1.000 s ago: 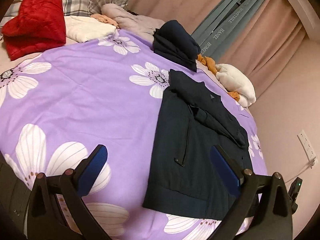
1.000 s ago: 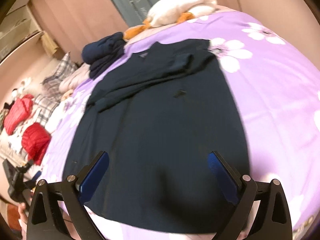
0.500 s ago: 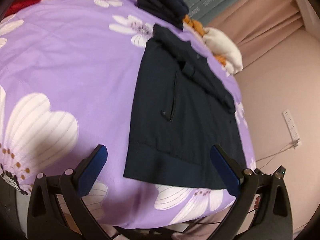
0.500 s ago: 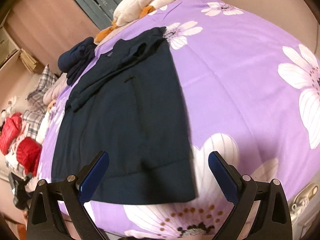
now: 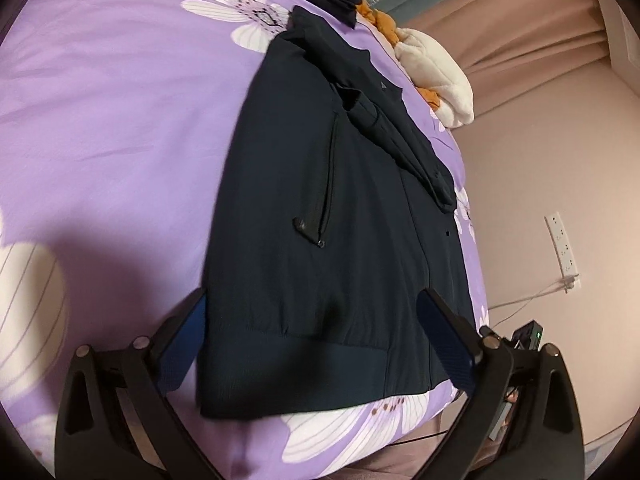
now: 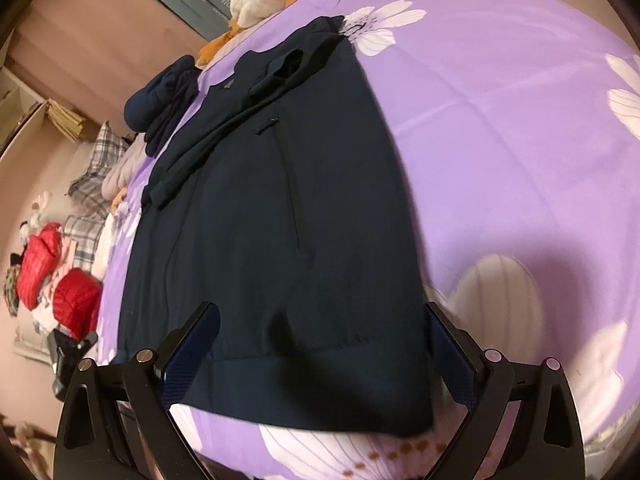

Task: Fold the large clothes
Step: 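Grasp the jacket's ribbed hem with the left tool while the right tool grasps it too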

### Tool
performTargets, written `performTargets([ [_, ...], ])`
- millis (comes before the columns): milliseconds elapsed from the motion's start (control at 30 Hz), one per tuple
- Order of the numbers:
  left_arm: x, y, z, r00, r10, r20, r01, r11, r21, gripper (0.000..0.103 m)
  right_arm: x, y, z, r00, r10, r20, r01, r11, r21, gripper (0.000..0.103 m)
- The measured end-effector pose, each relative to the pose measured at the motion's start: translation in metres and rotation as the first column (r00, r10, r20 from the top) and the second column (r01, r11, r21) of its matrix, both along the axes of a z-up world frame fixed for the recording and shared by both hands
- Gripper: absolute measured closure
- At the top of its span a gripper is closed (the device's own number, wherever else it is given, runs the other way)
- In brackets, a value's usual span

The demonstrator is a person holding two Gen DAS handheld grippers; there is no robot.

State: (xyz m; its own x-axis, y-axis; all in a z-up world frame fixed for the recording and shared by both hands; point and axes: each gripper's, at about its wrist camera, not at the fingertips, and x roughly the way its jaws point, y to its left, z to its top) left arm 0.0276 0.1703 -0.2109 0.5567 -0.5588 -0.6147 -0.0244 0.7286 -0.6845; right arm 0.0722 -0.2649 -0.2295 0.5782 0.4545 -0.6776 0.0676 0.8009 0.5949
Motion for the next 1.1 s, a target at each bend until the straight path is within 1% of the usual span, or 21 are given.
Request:
performTargets([
  [100,0.007,-0.002,-0.001,1.000,-0.012,-0.001,0.012,1.000,-0.011,0.007,0.009,-0.001,-0.002,1.000,0.006,0.006,-0.006,1.000,0.024,0.004],
  [200,0.013,-0.005,-0.001,1.000,-0.025,0.000,0.025,0.999,-0.029,0.010,0.016,-0.005,-0.002,1.000,0.013,0.025,-0.015,0.997,0.077,0.004],
  [367,0.027,-0.011,0.000,0.999,-0.039,-0.005,0.039,0.998,-0.057,0.010,0.031,-0.012,-0.003,0.999,0.022,0.047,-0.030,0.984,0.175,0.004],
  [500,0.031,-0.012,-0.001,0.999,-0.041,-0.014,0.040,0.996,-0.078,0.010,0.039,-0.015,-0.006,0.999,0.015,0.047,-0.025,0.972,0.236,0.007],
  [567,0.029,-0.012,-0.001,0.999,-0.046,-0.015,0.045,0.996,-0.073,0.013,0.036,-0.014,-0.007,0.999,0.026,0.046,-0.036,0.969,0.243,0.009],
  [633,0.026,-0.013,-0.002,0.998,-0.055,-0.020,0.053,0.996,-0.072,0.021,0.031,-0.012,-0.007,0.998,0.046,0.053,-0.057,0.968,0.245,0.012],
  [700,0.023,-0.012,-0.004,0.998,-0.064,-0.024,0.062,0.995,-0.072,0.026,0.023,-0.011,-0.008,0.997,0.065,0.049,-0.075,0.970,0.233,0.019],
  [800,0.014,-0.012,-0.008,0.997,-0.077,-0.027,0.075,0.995,-0.068,0.034,0.007,-0.013,-0.008,0.995,0.078,0.056,-0.089,0.970,0.226,0.020],
  [867,0.010,-0.012,-0.009,0.997,-0.078,-0.025,0.076,0.995,-0.068,0.035,0.000,-0.014,-0.008,0.995,0.087,0.043,-0.094,0.970,0.222,0.020],
  [933,0.007,-0.011,-0.009,0.997,-0.075,-0.025,0.074,0.995,-0.069,0.038,-0.002,-0.015,-0.007,0.996,0.085,0.036,-0.091,0.973,0.214,0.021],
  [1033,0.003,-0.011,-0.010,0.997,-0.070,-0.023,0.068,0.994,-0.081,0.038,-0.009,-0.014,-0.010,0.995,0.096,0.003,-0.094,0.967,0.236,0.021],
  [1100,0.001,-0.012,-0.010,0.998,-0.068,-0.018,0.066,0.995,-0.076,0.038,-0.018,-0.009,-0.011,0.994,0.106,0.007,-0.105,0.968,0.228,0.021],
])
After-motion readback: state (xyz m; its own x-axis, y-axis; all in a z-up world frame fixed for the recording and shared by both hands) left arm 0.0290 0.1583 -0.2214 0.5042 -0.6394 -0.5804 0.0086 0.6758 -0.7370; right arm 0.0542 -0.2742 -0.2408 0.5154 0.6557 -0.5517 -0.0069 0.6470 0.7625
